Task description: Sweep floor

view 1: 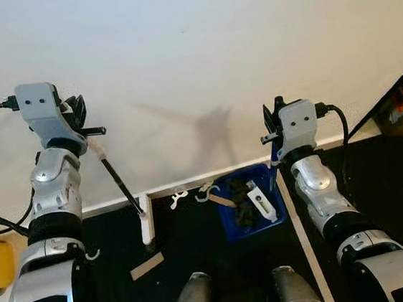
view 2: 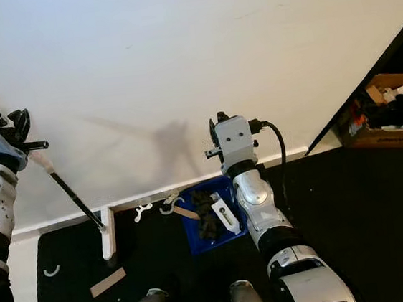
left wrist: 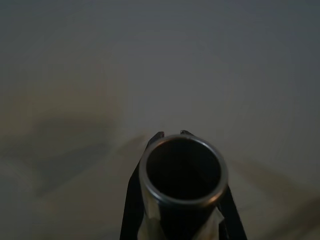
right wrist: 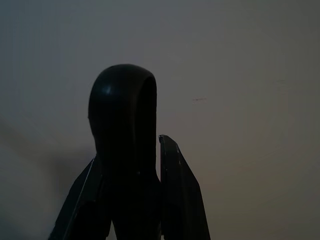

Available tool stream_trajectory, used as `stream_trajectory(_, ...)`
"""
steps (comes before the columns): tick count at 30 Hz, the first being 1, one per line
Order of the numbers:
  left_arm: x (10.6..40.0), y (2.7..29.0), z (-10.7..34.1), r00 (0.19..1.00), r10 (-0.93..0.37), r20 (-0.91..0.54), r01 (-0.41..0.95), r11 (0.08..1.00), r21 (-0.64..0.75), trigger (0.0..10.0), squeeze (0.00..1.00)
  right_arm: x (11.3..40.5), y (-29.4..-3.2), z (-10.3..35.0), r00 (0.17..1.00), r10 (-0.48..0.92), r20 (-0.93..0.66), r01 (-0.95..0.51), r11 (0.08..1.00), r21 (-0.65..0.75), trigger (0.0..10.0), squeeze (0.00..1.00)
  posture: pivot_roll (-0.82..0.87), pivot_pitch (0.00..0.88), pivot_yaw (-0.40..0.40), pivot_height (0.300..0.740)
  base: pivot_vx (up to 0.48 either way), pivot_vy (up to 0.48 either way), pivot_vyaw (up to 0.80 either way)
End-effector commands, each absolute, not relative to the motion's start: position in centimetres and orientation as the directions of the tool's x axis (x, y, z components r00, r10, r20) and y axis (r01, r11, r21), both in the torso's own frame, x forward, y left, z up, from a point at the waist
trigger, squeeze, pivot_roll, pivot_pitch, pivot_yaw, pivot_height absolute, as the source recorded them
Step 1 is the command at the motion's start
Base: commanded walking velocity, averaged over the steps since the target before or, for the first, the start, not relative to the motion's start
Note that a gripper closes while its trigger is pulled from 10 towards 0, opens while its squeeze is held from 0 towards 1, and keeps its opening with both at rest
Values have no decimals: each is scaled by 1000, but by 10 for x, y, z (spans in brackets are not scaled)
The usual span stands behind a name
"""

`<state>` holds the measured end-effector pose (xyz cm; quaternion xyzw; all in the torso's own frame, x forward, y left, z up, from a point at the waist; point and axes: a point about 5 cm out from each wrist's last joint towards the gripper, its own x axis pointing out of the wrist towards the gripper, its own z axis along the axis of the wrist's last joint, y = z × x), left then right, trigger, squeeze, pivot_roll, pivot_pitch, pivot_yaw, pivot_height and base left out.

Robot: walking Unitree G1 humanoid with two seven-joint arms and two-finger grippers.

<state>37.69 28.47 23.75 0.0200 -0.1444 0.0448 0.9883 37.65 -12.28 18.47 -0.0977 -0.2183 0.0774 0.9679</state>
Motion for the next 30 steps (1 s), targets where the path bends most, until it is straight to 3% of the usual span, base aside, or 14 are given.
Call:
stream_trajectory(1, 372, 300, 240, 945, 133, 297, -156, 986, 55, 10000, 0, 373, -125, 174, 909, 181, 375, -107, 972, -210, 10000, 0, 34, 498, 49, 740, 0, 0, 0)
stream_trajectory(6, 377, 290, 220, 966, 121, 230, -126, 992, 3, 10000, 0, 373, -125, 175, 908, 183, 376, -109, 972, -210, 10000, 0, 22, 508, 43, 740, 0, 0, 0)
stream_trajectory(8, 383, 276, 208, 979, 77, 189, -45, 985, -168, 10000, 0, 373, -125, 175, 908, 183, 376, -110, 972, -209, 10000, 0, 22, 508, 43, 740, 0, 0, 0)
stream_trajectory(15, 392, 252, 211, 971, 14, 237, 75, 928, -364, 10000, 0, 373, -125, 176, 908, 185, 376, -111, 971, -210, 10000, 0, 16, 503, 43, 740, 0, 0, 0)
stream_trajectory(19, 395, 244, 215, 965, -14, 263, 122, 908, -401, 10000, 0, 373, -125, 176, 908, 185, 376, -112, 971, -209, 10000, 0, 16, 499, 44, 740, 0, 0, 0)
stream_trajectory(21, 401, 218, 231, 932, -123, 340, 273, 854, -442, 10000, 0, 374, -124, 176, 909, 185, 374, -113, 972, -207, 10000, 0, 27, 487, 48, 740, 0, 0, 0)
stream_trajectory(30, 399, 172, 246, 854, -282, 438, 481, 749, -455, 10000, 0, 376, -119, 177, 911, 186, 367, -120, 973, -196, 10000, 0, 54, 464, 52, 740, 0, 0, 0)
